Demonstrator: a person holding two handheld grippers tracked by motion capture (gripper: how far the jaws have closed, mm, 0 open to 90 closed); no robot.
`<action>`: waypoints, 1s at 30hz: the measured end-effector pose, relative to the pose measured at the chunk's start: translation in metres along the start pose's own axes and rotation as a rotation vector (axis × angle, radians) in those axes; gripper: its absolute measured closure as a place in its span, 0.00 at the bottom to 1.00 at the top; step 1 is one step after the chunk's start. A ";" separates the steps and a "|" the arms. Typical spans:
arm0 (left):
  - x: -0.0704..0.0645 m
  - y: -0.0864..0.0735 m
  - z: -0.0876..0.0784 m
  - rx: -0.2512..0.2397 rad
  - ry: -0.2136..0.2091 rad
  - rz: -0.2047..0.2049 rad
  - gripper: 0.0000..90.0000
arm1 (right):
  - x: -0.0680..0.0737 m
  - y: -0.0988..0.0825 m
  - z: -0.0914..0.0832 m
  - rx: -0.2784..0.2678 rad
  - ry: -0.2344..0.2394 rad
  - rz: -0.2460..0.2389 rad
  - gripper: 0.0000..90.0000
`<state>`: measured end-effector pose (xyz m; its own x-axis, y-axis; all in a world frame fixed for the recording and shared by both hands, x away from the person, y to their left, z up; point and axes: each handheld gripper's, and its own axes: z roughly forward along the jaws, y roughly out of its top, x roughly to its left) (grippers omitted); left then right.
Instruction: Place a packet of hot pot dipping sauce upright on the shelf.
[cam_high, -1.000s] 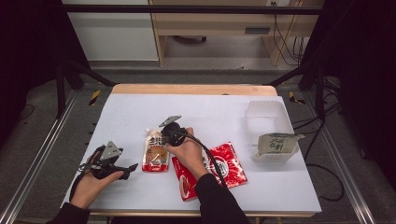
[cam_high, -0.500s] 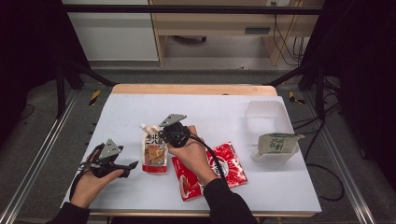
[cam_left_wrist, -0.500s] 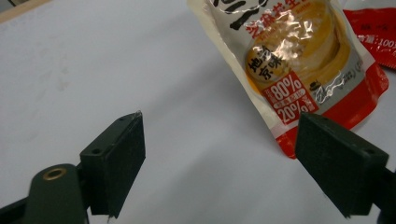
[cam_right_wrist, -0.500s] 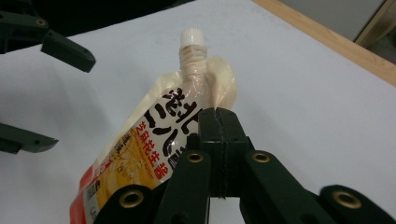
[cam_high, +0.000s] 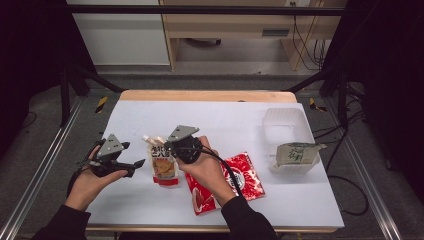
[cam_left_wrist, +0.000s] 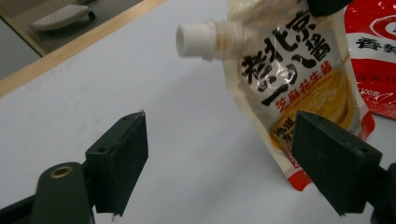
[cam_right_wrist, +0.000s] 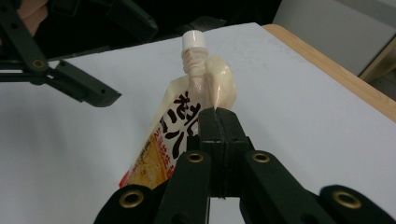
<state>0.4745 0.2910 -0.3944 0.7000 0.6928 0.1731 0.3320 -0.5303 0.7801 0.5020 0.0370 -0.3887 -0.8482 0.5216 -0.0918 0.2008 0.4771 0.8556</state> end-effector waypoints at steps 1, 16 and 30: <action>0.000 0.000 0.000 0.000 0.000 0.000 0.21 | 0.000 0.000 0.000 0.000 0.000 0.000 1.00; -0.003 0.025 0.003 -0.003 -0.083 0.065 0.23 | 0.013 0.005 -0.013 -0.048 0.064 -0.089 1.00; -0.005 0.036 0.003 0.001 -0.124 0.079 0.57 | 0.013 0.000 -0.018 -0.051 0.076 -0.114 1.00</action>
<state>0.4847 0.2675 -0.3691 0.7965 0.5835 0.1582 0.2737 -0.5814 0.7662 0.4821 0.0306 -0.3805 -0.8993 0.4100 -0.1522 0.0779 0.4925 0.8668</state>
